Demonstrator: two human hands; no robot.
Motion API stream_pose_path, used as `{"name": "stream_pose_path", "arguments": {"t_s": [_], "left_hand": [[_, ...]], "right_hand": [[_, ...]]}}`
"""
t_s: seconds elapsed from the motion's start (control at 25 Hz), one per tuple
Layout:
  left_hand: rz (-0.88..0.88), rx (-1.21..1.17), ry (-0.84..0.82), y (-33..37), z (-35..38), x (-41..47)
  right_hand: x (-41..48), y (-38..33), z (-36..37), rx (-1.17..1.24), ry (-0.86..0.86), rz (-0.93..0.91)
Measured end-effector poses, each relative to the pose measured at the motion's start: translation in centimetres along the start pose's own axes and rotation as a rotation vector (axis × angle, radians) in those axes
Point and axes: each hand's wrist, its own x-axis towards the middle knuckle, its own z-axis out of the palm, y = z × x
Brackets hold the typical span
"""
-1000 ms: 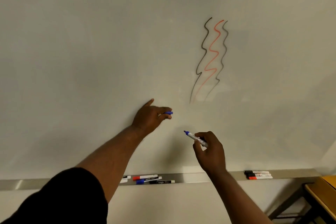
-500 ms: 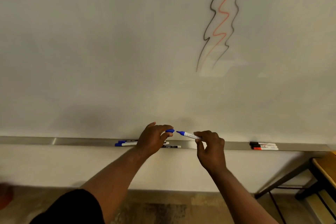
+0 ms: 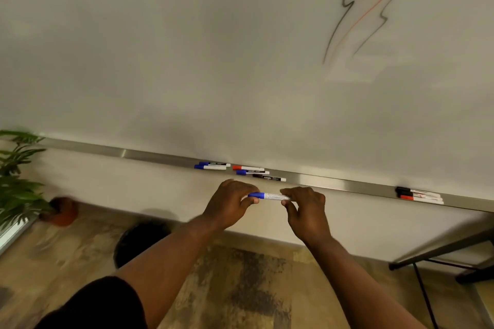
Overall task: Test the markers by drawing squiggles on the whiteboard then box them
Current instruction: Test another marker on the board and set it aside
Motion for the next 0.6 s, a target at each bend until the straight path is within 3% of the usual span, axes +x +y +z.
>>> {"name": "stream_pose_path", "arguments": {"t_s": [0.4,0.6], "left_hand": [[-0.126,-0.022,-0.002,-5.9,-1.6,-6.7],[-0.151,-0.044,-0.016,-11.6,-3.4,-7.6]], "right_hand": [[-0.9,-3.7,6.6,-0.042,-0.228,-0.125],[0.2,-7.0,12.3,-0.077,-0.328,-0.099]]}}
